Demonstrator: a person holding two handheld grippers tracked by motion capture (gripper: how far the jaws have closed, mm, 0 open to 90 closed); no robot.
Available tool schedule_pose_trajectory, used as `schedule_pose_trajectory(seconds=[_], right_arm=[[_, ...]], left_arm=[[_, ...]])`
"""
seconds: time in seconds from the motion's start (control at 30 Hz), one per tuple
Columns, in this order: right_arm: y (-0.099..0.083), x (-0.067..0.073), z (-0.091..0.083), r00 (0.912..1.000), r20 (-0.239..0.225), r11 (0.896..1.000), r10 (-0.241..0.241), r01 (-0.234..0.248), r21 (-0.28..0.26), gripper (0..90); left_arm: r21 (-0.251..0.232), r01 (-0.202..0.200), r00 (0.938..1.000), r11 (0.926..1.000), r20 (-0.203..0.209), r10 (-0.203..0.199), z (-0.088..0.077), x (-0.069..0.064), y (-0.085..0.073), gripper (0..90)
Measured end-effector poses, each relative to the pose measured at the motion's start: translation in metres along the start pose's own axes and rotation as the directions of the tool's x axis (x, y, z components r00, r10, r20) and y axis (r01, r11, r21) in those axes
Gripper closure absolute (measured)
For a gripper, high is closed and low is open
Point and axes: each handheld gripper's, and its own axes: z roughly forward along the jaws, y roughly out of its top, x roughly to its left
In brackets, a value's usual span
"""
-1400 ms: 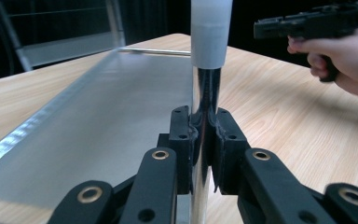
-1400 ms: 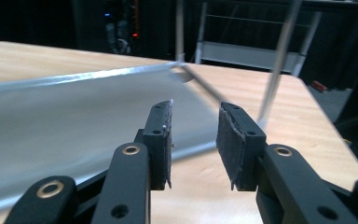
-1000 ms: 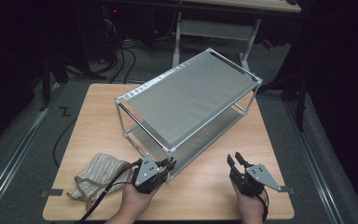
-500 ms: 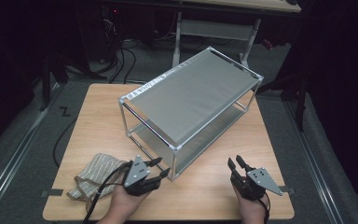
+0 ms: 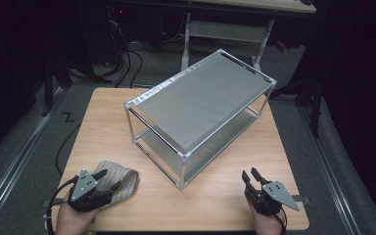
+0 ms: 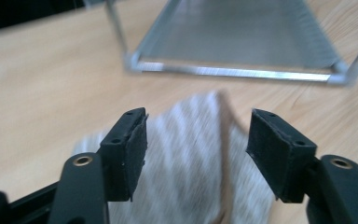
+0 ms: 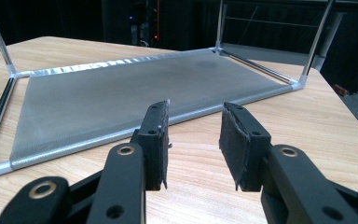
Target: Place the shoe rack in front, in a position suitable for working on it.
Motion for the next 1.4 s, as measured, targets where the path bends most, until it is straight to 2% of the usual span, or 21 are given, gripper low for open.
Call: schedule_pose_trajectory(seconds=[0.07,0.17,0.27,0.33,0.37,0.47,0.57,0.63,0.73,0.77,0.83,0.93,0.97,1.0,1.1,1.2,1.23,1.4], right_arm=[[0.000,0.001,0.000,1.0000,-0.002,1.000,0.000,0.000,0.003,62.3],[0.000,0.002,0.002,1.0000,-0.006,1.000,-0.004,0.004,0.002,62.4],[0.001,0.001,0.002,1.0000,-0.007,1.000,-0.001,0.001,-0.003,62.2],[0.000,0.001,0.003,0.9999,-0.011,1.000,0.000,0.000,-0.001,62.3],[0.000,0.000,0.003,1.0000,-0.010,1.000,0.002,-0.002,-0.002,62.3],[0.001,-0.001,0.002,0.9999,-0.011,1.000,0.005,-0.005,-0.005,62.3],[0.000,-0.001,0.001,0.9999,-0.008,1.000,0.010,-0.010,-0.009,62.3],[0.000,-0.002,0.000,0.9999,-0.008,1.000,0.015,-0.015,-0.009,62.3],[0.001,-0.002,0.000,0.9999,-0.008,1.000,0.012,-0.012,-0.013,62.3],[0.001,-0.002,-0.001,0.9999,-0.003,1.000,0.011,-0.011,-0.012,62.3],[0.001,-0.002,-0.001,0.9999,-0.006,1.000,0.015,-0.015,-0.017,62.3],[0.001,-0.003,-0.002,0.9998,-0.005,1.000,0.021,-0.021,-0.018,62.3],[0.001,-0.003,-0.002,0.9998,-0.004,1.000,0.022,-0.022,-0.019,62.3],[0.001,-0.004,-0.002,0.9997,-0.008,1.000,0.022,-0.022,-0.016,62.3],[0.001,-0.005,-0.002,0.9997,-0.007,1.000,0.023,-0.023,-0.017,62.3],[0.000,-0.006,-0.003,0.9995,-0.008,0.999,0.029,-0.030,-0.019,62.3],[0.000,-0.007,-0.003,0.9995,-0.006,0.999,0.030,-0.031,-0.021,62.3],[-0.001,-0.009,-0.005,0.9993,-0.009,0.999,0.037,-0.037,-0.023,62.3]], left_arm=[[0.037,0.006,0.9996,0.9993,-0.028,-0.005,0.000,0.005,-0.009,35.0],[0.069,0.074,0.9969,0.9948,-0.031,-0.072,0.003,0.014,-0.018,32.7],[0.121,0.051,0.9978,0.9913,-0.047,-0.046,0.009,0.013,-0.021,33.3],[0.166,0.031,0.9989,0.9857,-0.041,-0.024,0.014,0.011,-0.022,33.6],[0.175,0.033,0.9989,0.9840,-0.038,-0.026,0.017,0.009,-0.023,34.2],[0.181,0.069,0.9976,0.9811,-0.001,-0.070,0.020,0.012,-0.025,39.8],[0.174,0.079,0.9951,0.9816,0.045,-0.088,0.019,0.012,-0.025,57.6],[0.167,0.070,0.9952,0.9835,0.056,-0.081,0.019,0.010,-0.023,68.7],[0.109,0.074,0.9934,0.9913,0.080,-0.082,0.019,0.009,-0.014,72.9],[0.079,0.045,0.9956,0.9959,0.079,-0.051,0.020,0.006,-0.006,73.0],[0.035,0.027,0.9958,0.9990,0.087,-0.030,0.024,0.004,0.008,72.8],[-0.017,0.021,0.9960,0.9996,0.088,-0.020,0.038,0.004,0.028,72.6],[-0.035,0.022,0.9962,0.9991,0.085,-0.019,0.048,0.004,0.035,72.6],[-0.041,0.022,0.9953,0.9989,0.095,-0.018,0.056,0.005,0.041,72.5],[-0.047,0.001,0.9957,0.9989,0.092,0.004,0.084,0.005,0.054,72.5],[-0.004,-0.024,0.9976,0.9997,0.065,0.025,0.110,0.008,0.059,72.4],[0.021,-0.004,0.9985,0.9998,0.055,0.003,0.123,0.013,0.058,72.4],[0.079,0.015,0.9991,0.9967,0.038,-0.018,0.141,0.022,0.051,72.0]])
